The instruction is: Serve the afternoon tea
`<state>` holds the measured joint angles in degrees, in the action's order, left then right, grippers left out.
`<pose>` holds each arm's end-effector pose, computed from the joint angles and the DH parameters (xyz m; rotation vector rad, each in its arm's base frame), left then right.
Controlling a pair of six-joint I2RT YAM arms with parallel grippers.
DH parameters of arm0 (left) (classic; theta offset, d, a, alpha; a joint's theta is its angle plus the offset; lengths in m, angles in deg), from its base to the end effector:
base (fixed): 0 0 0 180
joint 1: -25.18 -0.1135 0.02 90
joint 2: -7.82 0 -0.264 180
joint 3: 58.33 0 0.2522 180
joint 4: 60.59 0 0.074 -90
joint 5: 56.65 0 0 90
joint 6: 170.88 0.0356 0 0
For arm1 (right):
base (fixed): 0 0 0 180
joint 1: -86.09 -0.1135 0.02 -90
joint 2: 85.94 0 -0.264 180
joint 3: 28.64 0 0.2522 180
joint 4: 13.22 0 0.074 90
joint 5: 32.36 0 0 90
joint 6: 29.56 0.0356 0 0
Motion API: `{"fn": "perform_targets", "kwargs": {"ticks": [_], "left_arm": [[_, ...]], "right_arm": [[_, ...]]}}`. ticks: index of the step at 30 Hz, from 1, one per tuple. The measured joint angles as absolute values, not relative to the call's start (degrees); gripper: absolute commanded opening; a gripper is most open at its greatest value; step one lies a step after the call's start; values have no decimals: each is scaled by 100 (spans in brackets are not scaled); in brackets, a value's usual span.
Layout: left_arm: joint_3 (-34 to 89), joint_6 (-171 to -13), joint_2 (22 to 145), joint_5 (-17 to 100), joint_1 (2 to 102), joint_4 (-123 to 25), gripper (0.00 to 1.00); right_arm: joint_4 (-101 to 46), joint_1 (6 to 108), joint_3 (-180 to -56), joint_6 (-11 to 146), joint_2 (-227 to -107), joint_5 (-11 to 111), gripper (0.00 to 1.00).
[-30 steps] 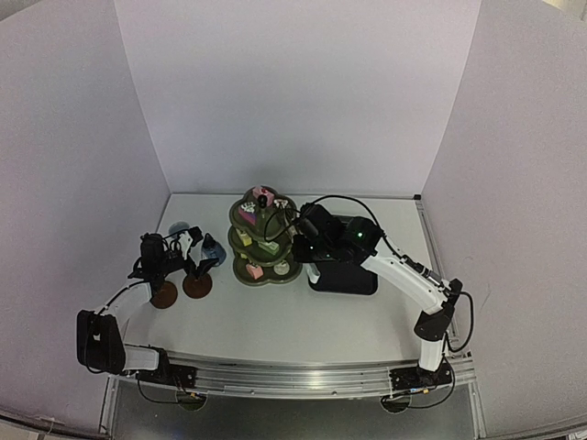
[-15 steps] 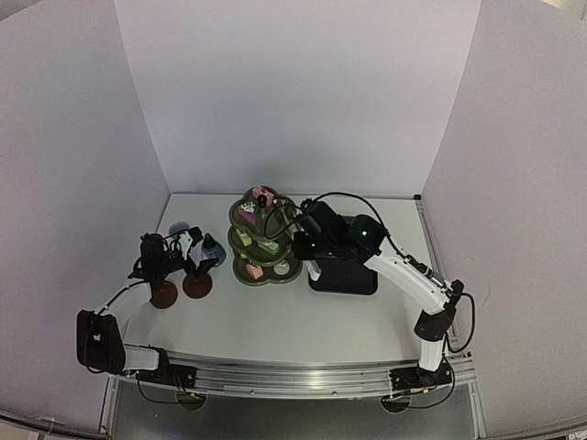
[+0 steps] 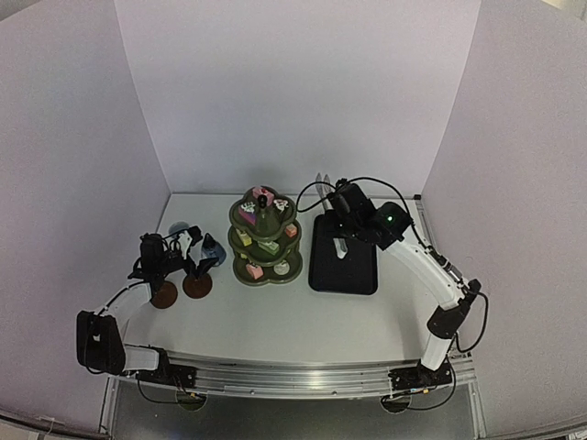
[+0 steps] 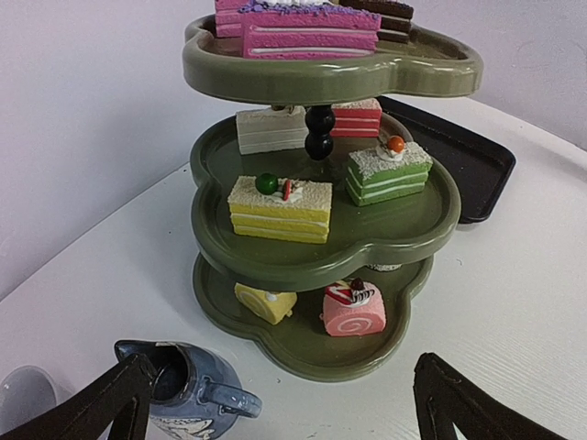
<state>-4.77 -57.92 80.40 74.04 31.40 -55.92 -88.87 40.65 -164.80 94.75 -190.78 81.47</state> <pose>0.2678 -0.0525 0.2426 0.9037 1.6850 -0.5050 0.2764 0.2602 0.4253 -0.0194 2.2760 0.2449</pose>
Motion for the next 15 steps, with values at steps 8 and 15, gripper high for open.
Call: {"fn": "perform_targets", "kwargs": {"ticks": [8, 15], "left_arm": [[-605, -6176, 7750, 7201, 3140, -5632, 99], [-662, -6350, 7677, 7062, 3140, -5631, 99]], "right_arm": [[-7780, 5073, -13934, 9114, -18868, 8264, 30], [-6783, 5190, -12391, 9042, -18911, 7905, 30]]}}
